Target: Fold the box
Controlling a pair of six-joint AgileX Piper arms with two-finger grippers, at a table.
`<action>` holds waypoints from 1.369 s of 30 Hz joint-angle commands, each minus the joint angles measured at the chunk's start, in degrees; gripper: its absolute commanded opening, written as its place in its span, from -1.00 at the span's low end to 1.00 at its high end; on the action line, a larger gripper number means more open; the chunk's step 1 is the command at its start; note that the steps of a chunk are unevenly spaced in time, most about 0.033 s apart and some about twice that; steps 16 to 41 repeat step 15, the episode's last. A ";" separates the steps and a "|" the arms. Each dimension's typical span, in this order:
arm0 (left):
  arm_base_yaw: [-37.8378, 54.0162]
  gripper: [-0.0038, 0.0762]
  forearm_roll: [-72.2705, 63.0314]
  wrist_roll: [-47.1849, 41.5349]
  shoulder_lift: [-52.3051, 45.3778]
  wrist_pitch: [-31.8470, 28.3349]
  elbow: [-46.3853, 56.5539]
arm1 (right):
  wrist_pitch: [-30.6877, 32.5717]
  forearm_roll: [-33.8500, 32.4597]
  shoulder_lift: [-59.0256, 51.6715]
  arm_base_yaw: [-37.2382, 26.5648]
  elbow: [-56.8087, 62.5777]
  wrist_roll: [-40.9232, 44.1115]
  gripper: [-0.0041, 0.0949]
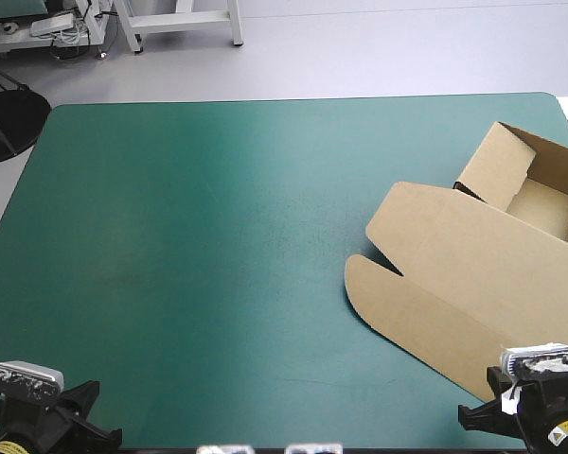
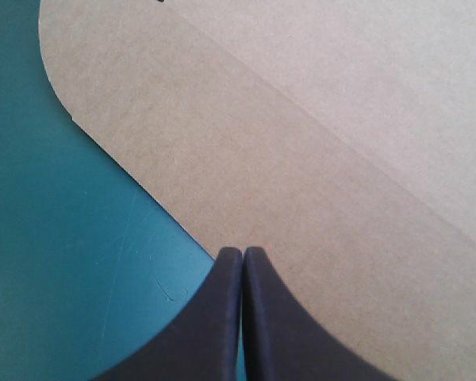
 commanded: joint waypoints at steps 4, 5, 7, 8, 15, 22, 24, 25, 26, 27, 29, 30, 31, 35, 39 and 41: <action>-0.13 -0.92 -1.59 -0.01 0.94 -3.43 -1.42 | -3.61 0.58 -0.23 -0.04 -1.15 -0.71 -0.94; -0.13 -0.92 -1.72 -0.01 0.94 -3.43 -1.42 | -3.71 0.70 -0.23 -0.04 -1.15 -0.71 -0.94; -0.13 -0.92 -2.00 -0.01 0.94 -3.43 -1.42 | -3.83 0.70 -0.23 -0.04 -1.15 -0.71 -0.94; -0.13 -0.92 -2.26 -0.01 0.94 -3.43 -1.42 | -3.83 0.70 -0.23 -0.04 -1.15 -0.71 -0.94; -0.13 -0.92 -2.36 -0.01 0.94 -3.43 -1.42 | -3.91 0.70 -0.23 -0.04 -1.15 -0.71 -0.94; -0.13 -0.92 -2.36 -0.01 0.94 -3.43 -1.42 | -3.91 0.70 -0.23 -0.04 -1.15 -0.71 -0.94; -0.13 -0.92 -2.36 -0.01 0.94 -3.43 -1.42 | -3.91 0.70 -0.23 -0.04 -1.15 -0.71 -0.94; -0.13 -0.92 -2.36 -0.01 0.94 -3.43 -1.42 | -3.91 0.70 -0.23 -0.04 -1.15 -0.71 -0.94; -0.13 -0.92 -2.36 -0.01 0.94 -3.43 -1.42 | -3.91 0.70 -0.23 -0.04 -1.15 -0.71 -0.94; -0.13 -0.92 -2.36 -0.01 0.94 -3.43 -1.42 | -3.91 0.70 -0.23 -0.04 -1.15 -0.71 -0.94; -0.13 -0.92 -2.36 -0.01 0.94 -3.43 -1.42 | -3.91 0.70 -0.23 -0.04 -1.15 -0.71 -0.94; -0.13 -0.92 -2.36 -0.01 0.94 -3.43 -1.42 | -3.91 0.70 -0.23 -0.04 -1.15 -0.71 -0.94; -0.13 -0.92 -2.36 -0.01 0.94 -3.43 -1.42 | -3.91 0.70 -0.23 -0.04 -1.15 -0.71 -0.94; -0.13 -0.92 -2.36 -0.01 0.94 -3.43 -1.42 | -3.91 0.70 -0.23 -0.04 -1.15 -0.71 -0.94; -0.13 -0.92 -2.36 -0.01 0.94 -3.43 -1.42 | -3.91 0.70 -0.23 -0.04 -1.15 -0.71 -0.94; -0.13 -0.92 -2.36 -0.01 0.94 -3.43 -1.42 | -3.91 0.70 -0.23 -0.04 -1.15 -0.71 -0.94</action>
